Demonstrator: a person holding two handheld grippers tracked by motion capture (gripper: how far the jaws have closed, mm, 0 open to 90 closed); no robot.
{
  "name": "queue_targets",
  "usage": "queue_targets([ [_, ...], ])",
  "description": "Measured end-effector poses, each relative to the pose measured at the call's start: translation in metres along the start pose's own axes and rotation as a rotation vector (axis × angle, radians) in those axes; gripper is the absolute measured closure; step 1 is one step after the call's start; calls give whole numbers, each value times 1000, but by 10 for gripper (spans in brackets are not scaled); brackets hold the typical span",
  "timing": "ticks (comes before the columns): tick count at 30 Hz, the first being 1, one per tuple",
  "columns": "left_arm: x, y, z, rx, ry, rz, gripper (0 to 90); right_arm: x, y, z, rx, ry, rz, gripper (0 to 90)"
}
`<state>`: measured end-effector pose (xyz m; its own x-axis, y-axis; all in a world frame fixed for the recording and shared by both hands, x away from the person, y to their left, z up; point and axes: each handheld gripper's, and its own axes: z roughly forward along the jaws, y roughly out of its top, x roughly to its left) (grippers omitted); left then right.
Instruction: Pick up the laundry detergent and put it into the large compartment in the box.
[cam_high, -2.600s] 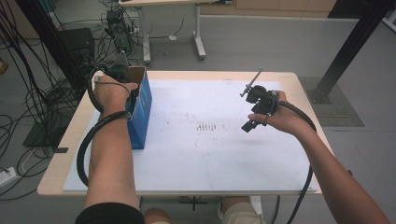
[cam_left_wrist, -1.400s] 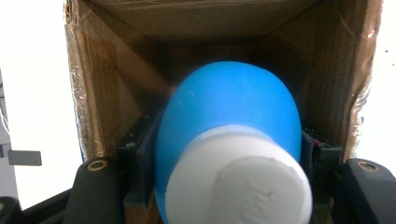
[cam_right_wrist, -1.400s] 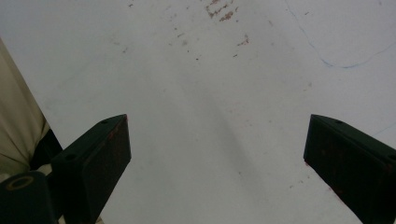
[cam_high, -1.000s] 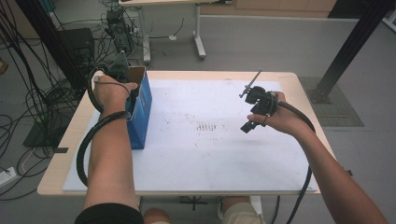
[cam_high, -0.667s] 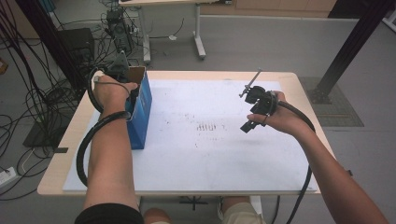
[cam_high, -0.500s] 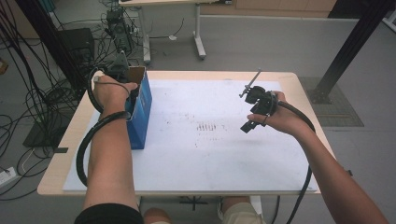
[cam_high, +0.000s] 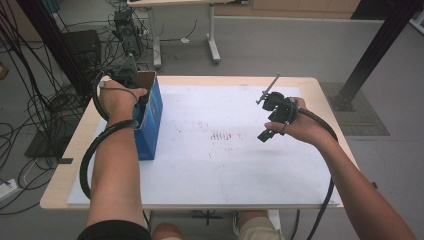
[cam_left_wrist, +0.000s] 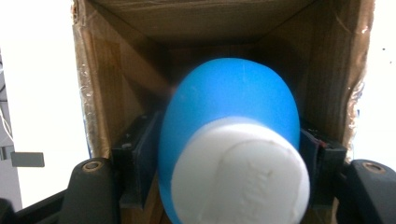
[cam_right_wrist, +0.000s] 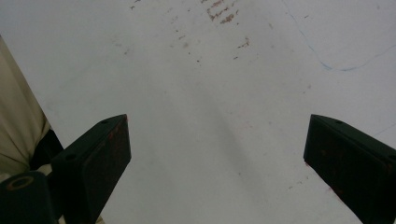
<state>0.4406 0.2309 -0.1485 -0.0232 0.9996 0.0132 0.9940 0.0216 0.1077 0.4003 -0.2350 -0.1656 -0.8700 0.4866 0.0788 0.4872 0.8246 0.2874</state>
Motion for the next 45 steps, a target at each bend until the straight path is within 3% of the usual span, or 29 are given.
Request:
queue_targets([
  [19,-3,-10,-31,-25,-13,39,276,8,5,-1,-16,-1,-27,75],
  [28,-8,-21,-60,-50,-6,101,216,8,6,-3,-17,-9,-26,73],
  [34,-19,-31,-74,-75,-15,175,161,9,10,-6,-15,-15,-28,71],
  [45,-47,-39,-83,-83,-51,373,108,4,8,-9,-14,-22,-7,69],
])
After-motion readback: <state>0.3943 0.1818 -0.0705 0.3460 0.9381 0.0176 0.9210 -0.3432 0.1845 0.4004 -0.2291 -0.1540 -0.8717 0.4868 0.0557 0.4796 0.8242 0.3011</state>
